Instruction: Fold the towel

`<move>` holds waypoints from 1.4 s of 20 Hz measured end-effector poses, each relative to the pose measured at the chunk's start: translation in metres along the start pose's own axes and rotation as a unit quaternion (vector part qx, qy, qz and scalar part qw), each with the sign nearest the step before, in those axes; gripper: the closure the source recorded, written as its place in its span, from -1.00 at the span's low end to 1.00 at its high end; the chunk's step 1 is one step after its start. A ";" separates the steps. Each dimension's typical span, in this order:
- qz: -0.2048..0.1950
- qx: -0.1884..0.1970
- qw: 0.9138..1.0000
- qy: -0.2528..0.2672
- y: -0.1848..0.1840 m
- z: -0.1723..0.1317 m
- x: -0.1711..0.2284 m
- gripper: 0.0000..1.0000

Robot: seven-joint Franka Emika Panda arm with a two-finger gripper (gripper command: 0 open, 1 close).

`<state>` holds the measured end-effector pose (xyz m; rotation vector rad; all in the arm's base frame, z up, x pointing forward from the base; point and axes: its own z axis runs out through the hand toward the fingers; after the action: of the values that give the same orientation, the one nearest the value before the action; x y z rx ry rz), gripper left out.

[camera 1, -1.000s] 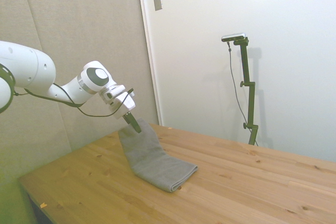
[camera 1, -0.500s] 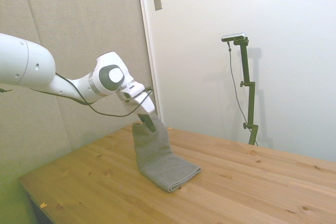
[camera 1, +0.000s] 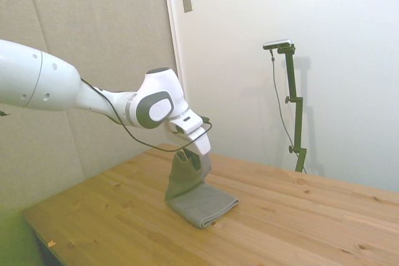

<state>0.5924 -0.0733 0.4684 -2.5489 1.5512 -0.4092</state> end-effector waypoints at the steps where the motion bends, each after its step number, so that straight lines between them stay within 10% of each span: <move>1: 0.004 0.003 1.000 -0.003 0.006 0.001 0.008 1.00; 4: 0.014 0.018 1.000 -0.013 0.021 0.004 0.025 1.00; 5: 0.016 0.024 0.999 -0.015 0.025 0.006 0.029 -1.00; 28: 0.022 0.072 0.997 -0.035 0.044 0.010 0.045 -1.00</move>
<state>0.5773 -0.1340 0.4547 -2.3898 1.4938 -0.4068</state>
